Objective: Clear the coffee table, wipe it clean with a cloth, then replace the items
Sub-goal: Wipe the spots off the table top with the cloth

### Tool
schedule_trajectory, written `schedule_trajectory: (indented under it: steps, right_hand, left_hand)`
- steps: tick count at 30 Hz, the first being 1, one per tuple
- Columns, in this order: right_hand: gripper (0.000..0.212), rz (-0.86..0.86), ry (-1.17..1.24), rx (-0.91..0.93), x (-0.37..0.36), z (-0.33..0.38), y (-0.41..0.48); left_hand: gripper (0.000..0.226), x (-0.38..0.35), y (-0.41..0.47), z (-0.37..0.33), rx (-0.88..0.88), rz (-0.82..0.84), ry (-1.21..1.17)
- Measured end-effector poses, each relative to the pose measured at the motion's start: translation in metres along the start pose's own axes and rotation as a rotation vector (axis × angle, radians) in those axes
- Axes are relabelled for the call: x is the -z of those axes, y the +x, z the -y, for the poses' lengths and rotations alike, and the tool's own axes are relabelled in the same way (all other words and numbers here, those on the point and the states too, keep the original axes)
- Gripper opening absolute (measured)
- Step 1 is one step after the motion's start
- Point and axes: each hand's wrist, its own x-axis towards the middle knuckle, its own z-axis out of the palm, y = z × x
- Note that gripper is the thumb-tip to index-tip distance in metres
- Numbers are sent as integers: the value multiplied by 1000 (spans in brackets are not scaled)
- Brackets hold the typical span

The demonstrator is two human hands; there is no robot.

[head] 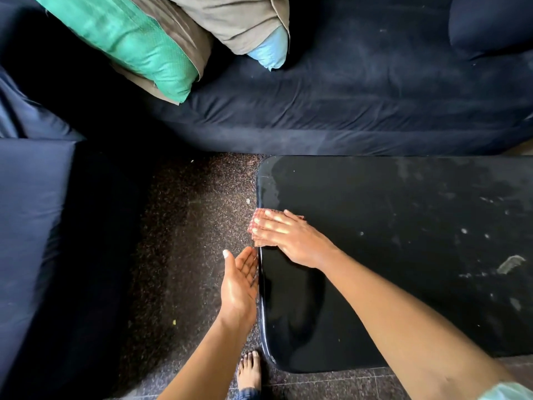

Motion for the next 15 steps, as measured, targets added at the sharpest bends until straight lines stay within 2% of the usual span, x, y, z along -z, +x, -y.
schedule_trajectory:
  steps: [4, 9, 15]
  right_hand:
    - [67, 30, -62, 92, -16, 26, -49]
    - [57, 48, -80, 122, -11, 8, -42]
    - [46, 50, 40, -122, 16, -26, 37]
  left_hand:
    - [69, -4, -1, -11, 4, -8, 16]
    - [69, -10, 4, -20, 22, -45, 37]
    - [67, -28, 22, -28, 19, -20, 94]
